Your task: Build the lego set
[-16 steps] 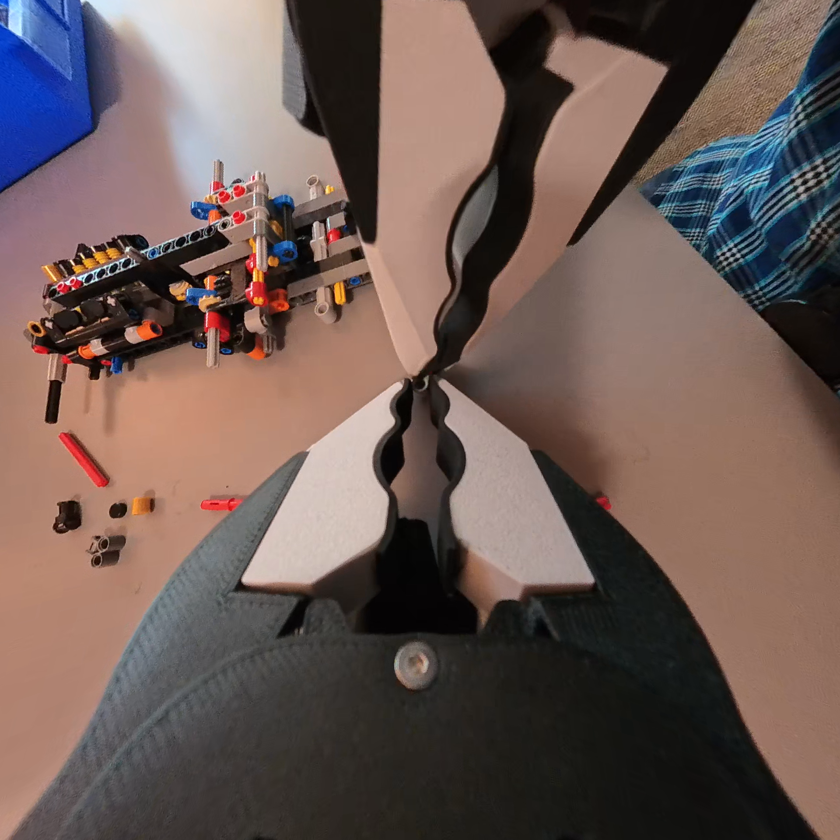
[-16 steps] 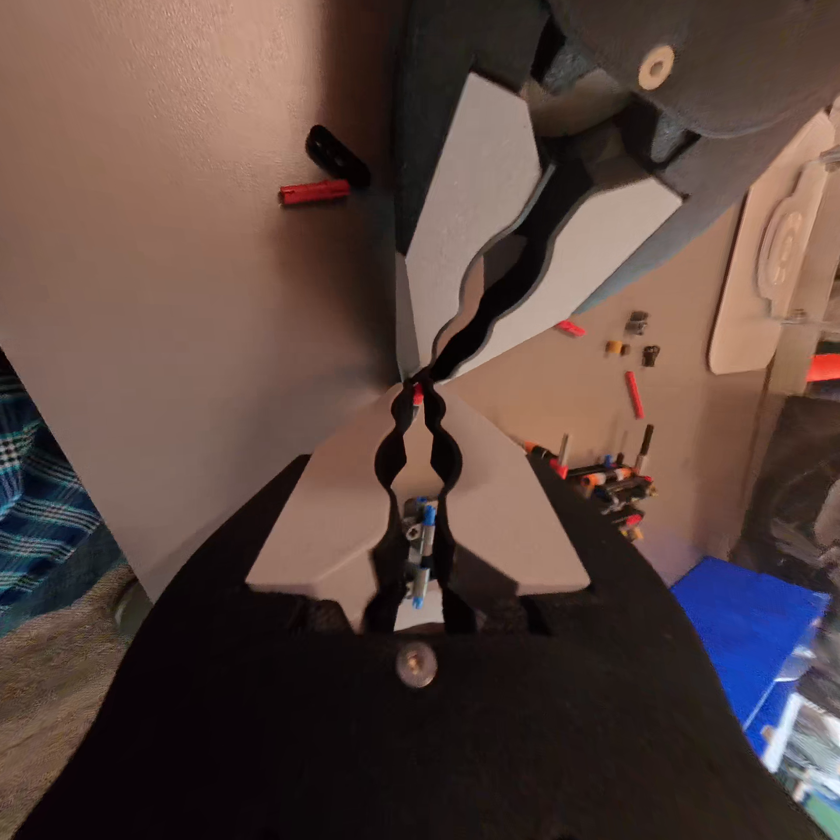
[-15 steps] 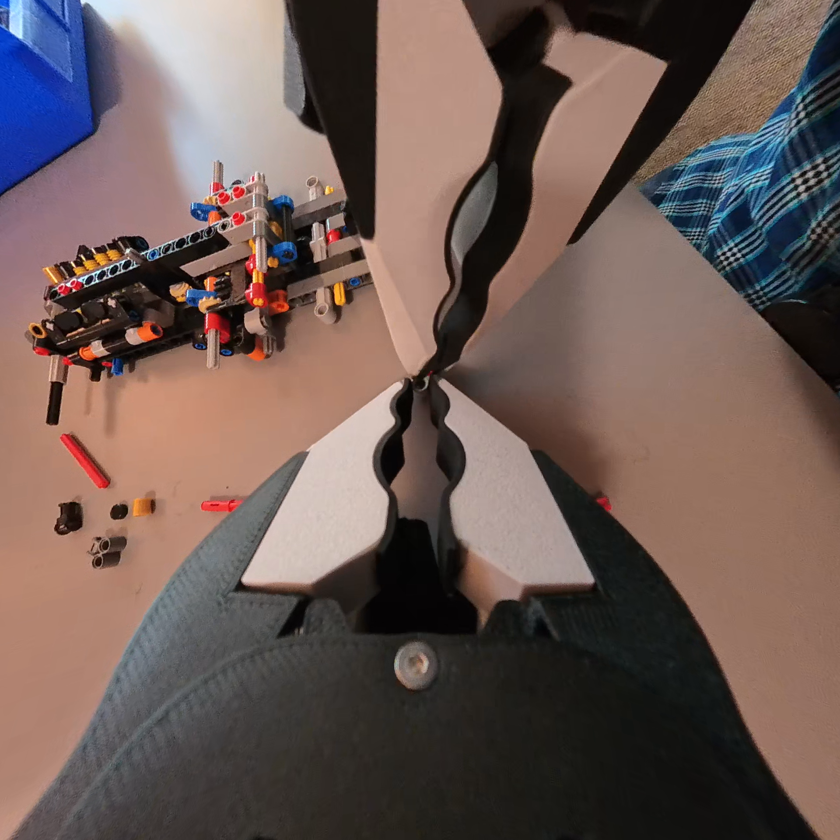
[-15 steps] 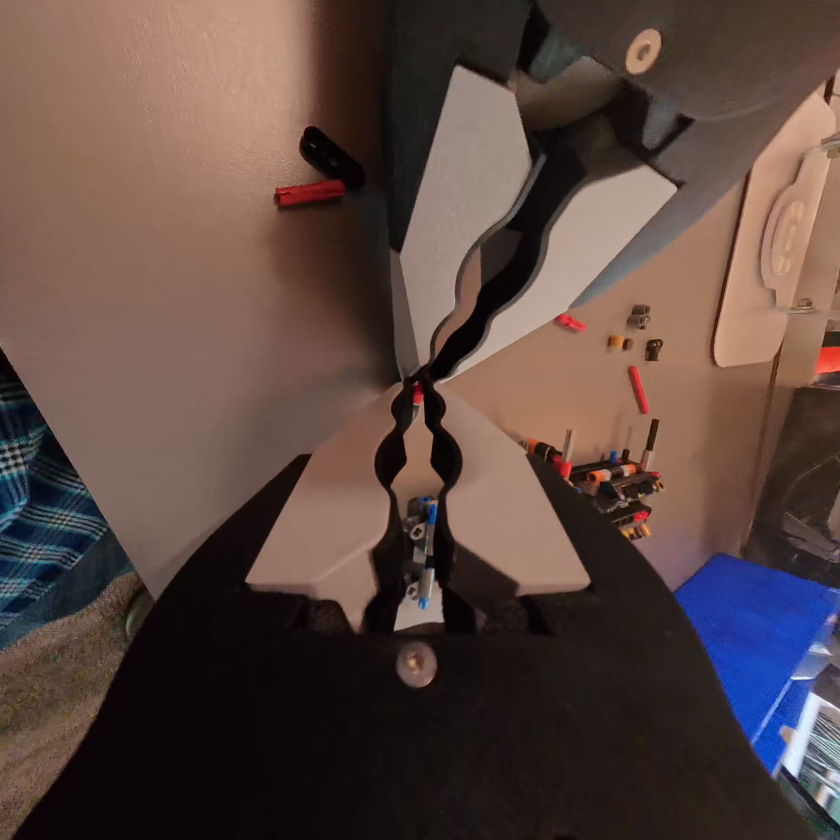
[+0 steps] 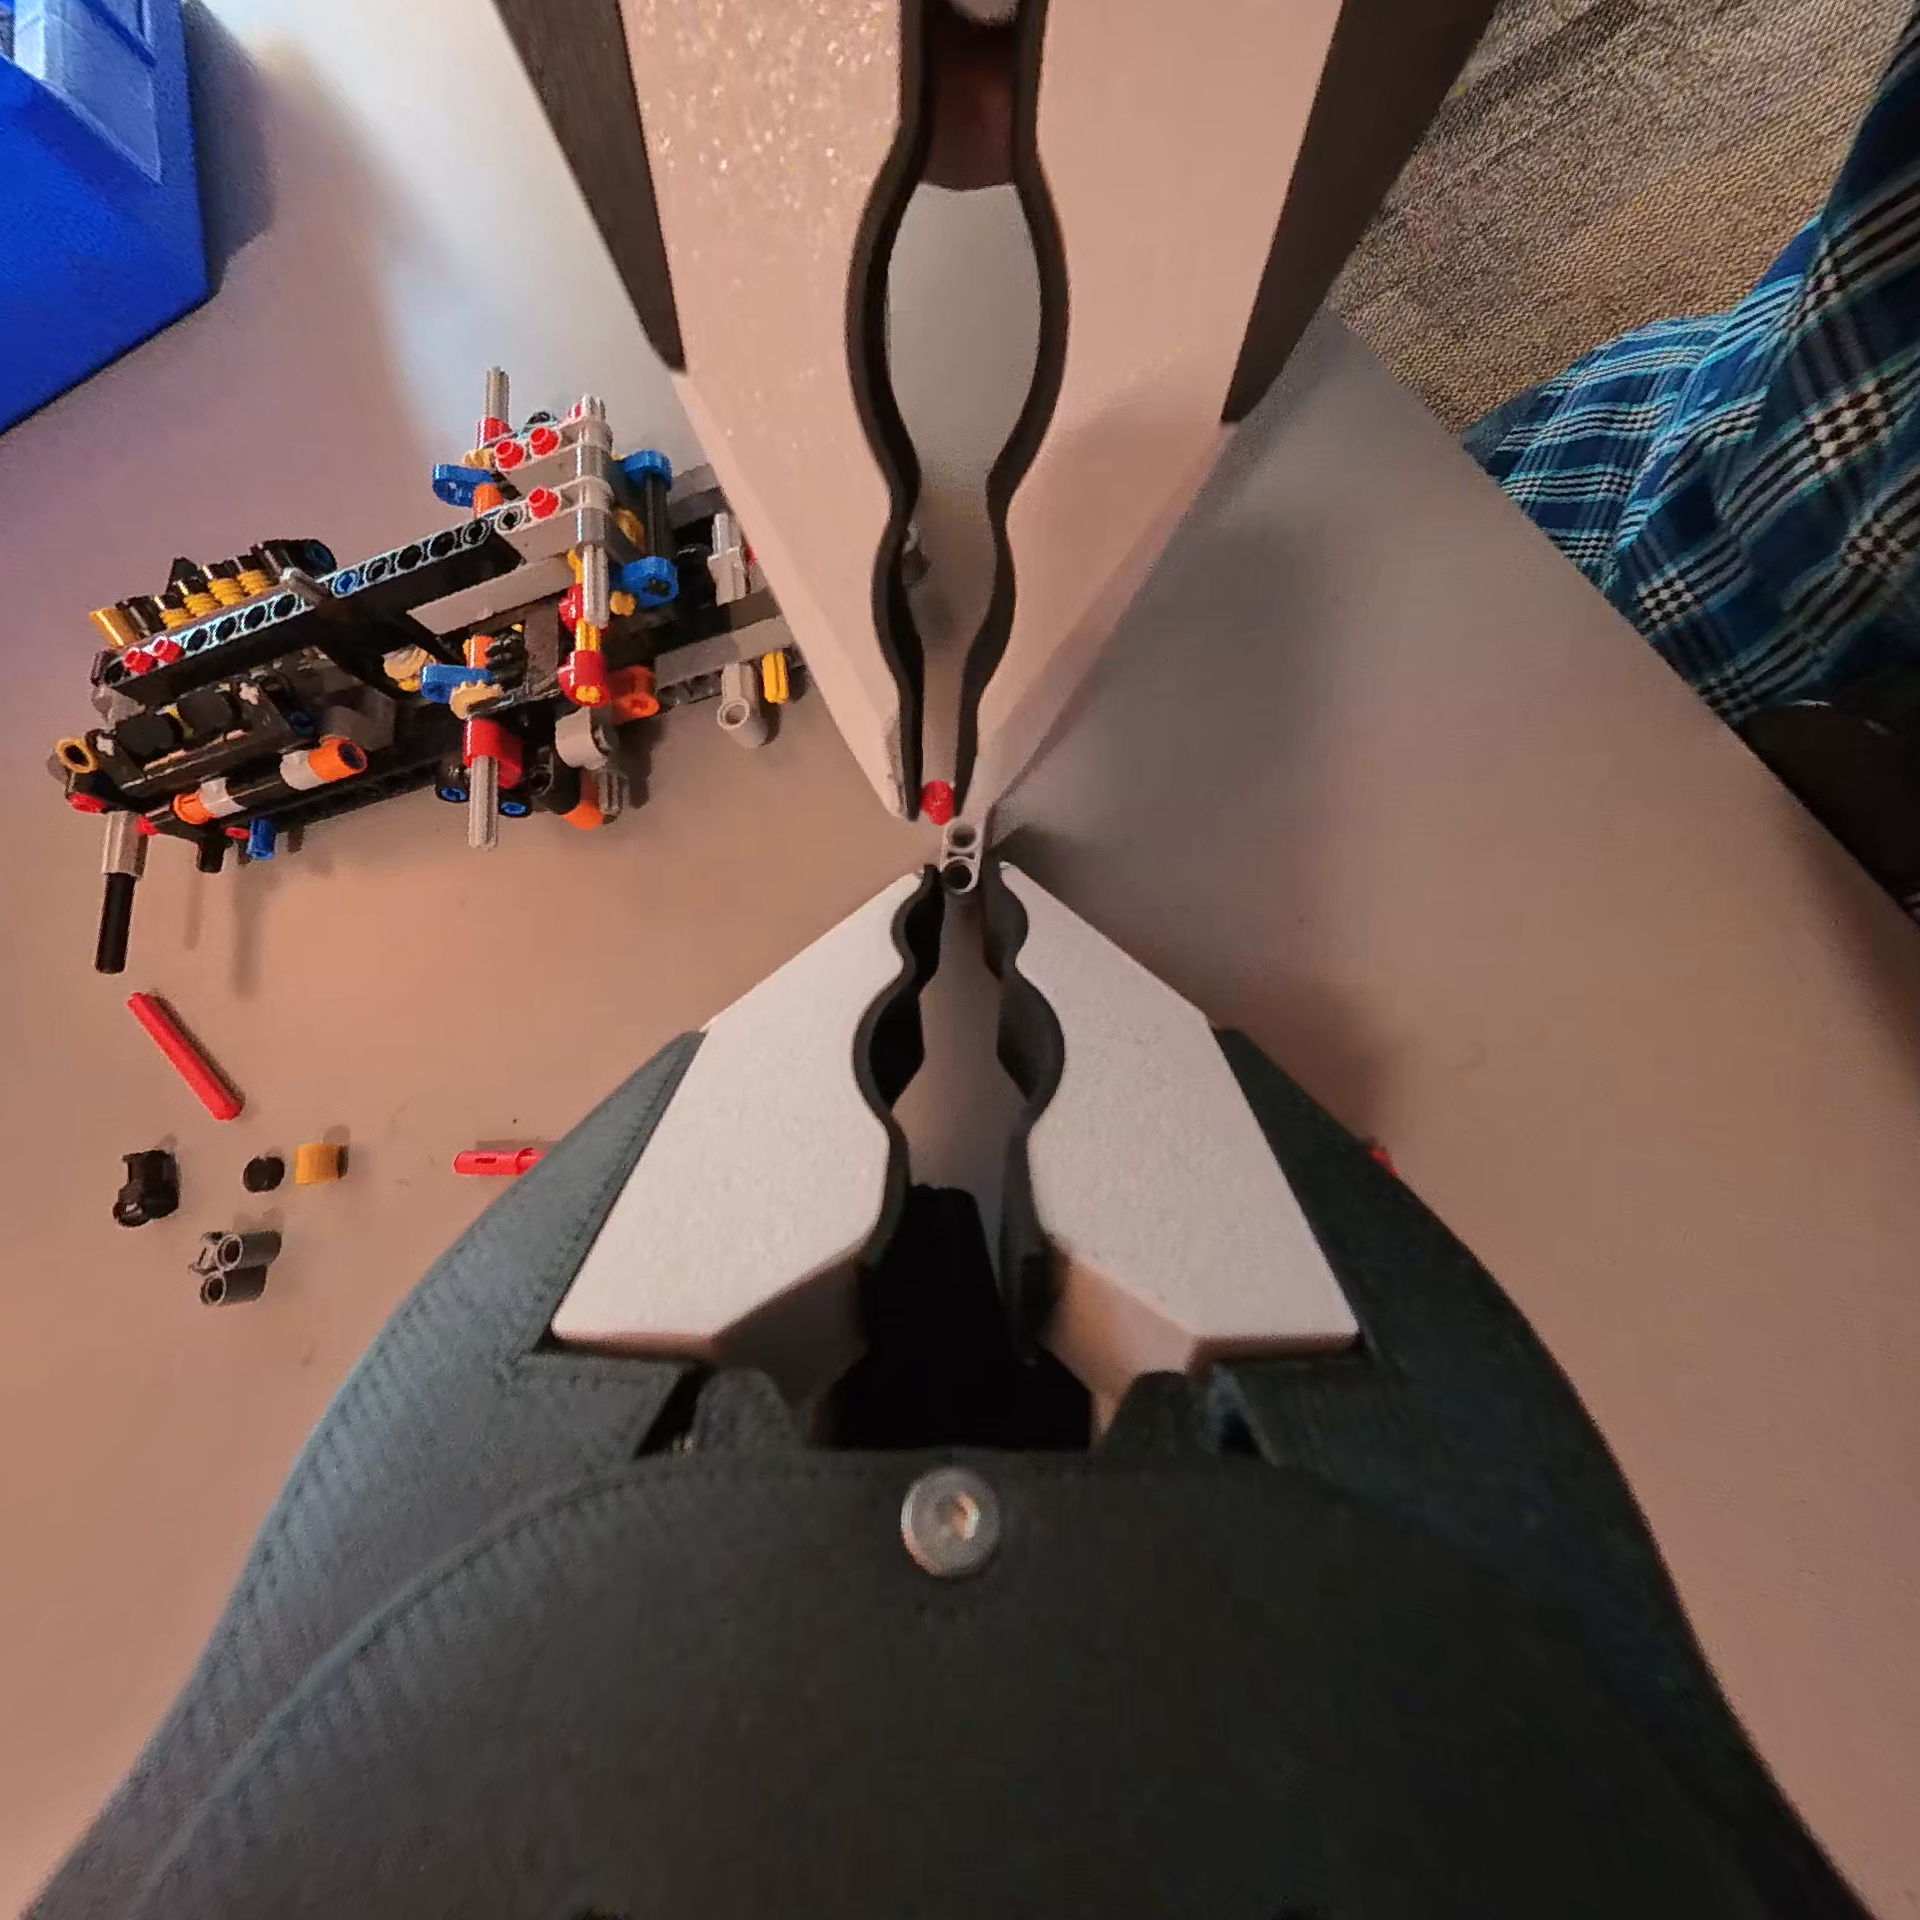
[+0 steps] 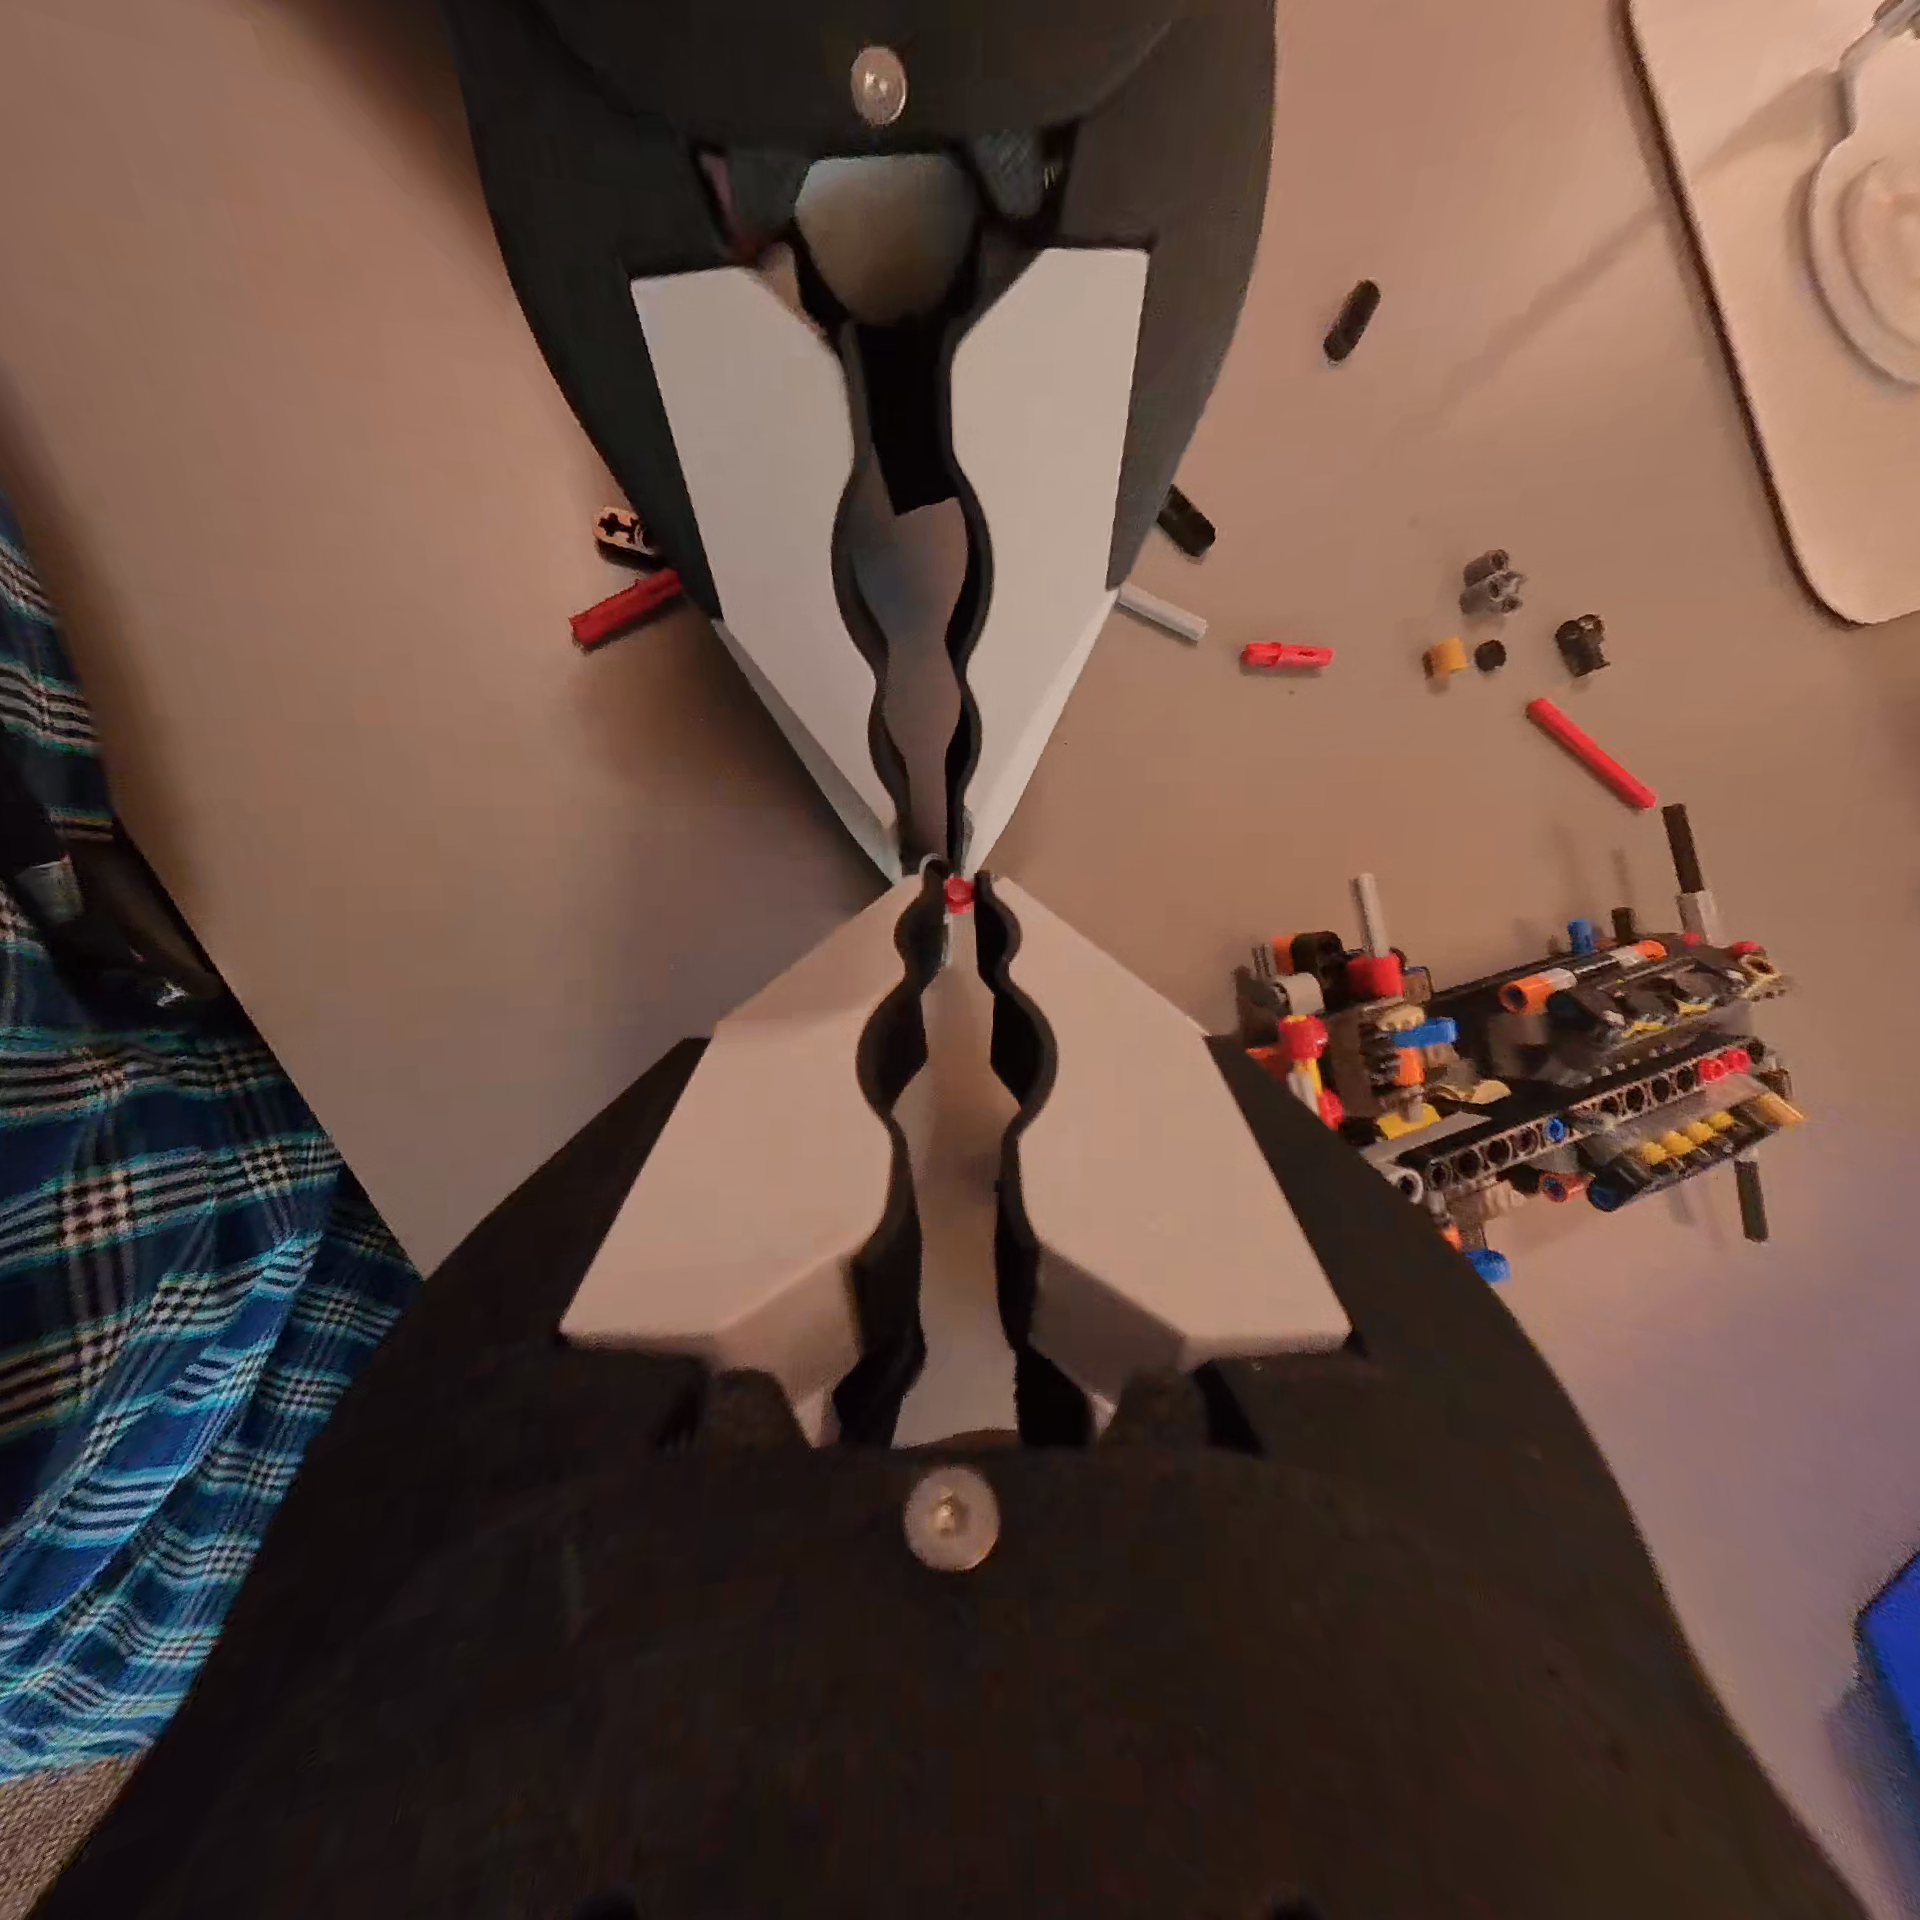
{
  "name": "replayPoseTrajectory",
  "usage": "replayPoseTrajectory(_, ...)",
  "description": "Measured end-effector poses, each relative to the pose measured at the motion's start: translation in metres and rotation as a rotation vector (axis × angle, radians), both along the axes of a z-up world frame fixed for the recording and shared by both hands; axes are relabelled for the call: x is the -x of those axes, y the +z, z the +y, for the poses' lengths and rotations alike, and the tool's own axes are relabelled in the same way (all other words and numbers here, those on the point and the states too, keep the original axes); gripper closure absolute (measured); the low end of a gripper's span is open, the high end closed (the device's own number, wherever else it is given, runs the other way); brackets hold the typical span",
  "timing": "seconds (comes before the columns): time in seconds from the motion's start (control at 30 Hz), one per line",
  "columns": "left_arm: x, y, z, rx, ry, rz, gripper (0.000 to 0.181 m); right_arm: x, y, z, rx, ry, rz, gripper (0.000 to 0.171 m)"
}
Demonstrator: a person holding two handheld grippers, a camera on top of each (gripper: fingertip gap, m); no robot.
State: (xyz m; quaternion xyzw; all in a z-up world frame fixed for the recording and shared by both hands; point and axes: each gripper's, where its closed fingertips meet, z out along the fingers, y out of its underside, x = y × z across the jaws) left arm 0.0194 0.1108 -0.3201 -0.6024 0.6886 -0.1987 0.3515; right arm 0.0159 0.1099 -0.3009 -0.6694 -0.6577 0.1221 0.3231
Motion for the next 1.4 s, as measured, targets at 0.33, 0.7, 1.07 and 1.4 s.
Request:
replayPoseTrajectory(0.33, 0.0, 0.0, -0.001, -0.003, -0.001, -0.001, 0.174, 0.0, -0.006, 0.0, 0.077, -0.045, 0.067, 0.169)
replayPoseTrajectory(0.7, 0.0, 0.0, -0.001, 0.001, -0.003, 0.0, 0.175, 0.0, -0.009, -0.001, 0.098, -0.075, 0.09, 0.169)
replayPoseTrajectory(1.07, 0.001, 0.0, -0.002, 0.008, -0.005, 0.002, 0.175, -0.004, -0.012, -0.001, 0.085, -0.081, 0.078, 0.169)
replayPoseTrajectory(1.4, 0.0, 0.0, -0.002, 0.007, -0.006, 0.003, 0.175, -0.004, -0.012, -0.001, 0.038, -0.032, -0.043, 0.169)
